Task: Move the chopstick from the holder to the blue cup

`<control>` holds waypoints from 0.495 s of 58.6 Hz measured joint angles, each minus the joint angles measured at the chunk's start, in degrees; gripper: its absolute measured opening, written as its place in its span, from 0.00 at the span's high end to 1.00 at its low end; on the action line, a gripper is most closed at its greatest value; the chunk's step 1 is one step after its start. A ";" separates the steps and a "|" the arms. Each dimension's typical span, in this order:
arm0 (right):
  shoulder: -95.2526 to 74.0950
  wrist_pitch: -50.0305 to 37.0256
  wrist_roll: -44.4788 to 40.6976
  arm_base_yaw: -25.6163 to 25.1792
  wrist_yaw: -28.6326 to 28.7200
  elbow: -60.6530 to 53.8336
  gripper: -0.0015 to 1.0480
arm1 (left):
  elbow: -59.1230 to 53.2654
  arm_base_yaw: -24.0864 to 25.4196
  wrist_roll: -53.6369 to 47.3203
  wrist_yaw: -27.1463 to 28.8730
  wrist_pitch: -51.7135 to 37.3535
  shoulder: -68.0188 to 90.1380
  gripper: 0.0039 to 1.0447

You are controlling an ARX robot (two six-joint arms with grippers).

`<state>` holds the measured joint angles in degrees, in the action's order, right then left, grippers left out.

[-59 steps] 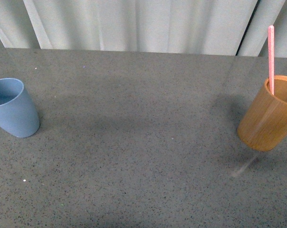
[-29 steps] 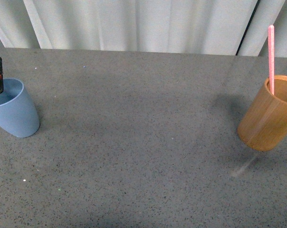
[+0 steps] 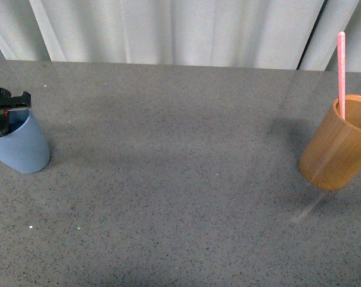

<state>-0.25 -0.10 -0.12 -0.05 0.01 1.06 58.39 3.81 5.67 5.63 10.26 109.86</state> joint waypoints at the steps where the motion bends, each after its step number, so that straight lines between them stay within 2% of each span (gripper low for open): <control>1: 0.00 0.00 0.00 0.00 0.00 0.00 0.10 | 0.33 -0.22 -0.09 -0.31 0.44 -0.07 0.64; 14: 0.00 0.00 0.00 0.00 0.00 0.00 0.10 | 1.05 -2.54 -2.43 -3.41 4.04 -3.19 0.97; 29: 0.00 0.00 0.00 0.00 0.02 0.00 0.10 | 1.66 -9.27 -3.52 -4.85 7.26 -11.30 0.97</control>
<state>-0.25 -0.10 -0.12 -0.05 0.03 1.06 60.05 -5.45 2.15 0.78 17.52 98.56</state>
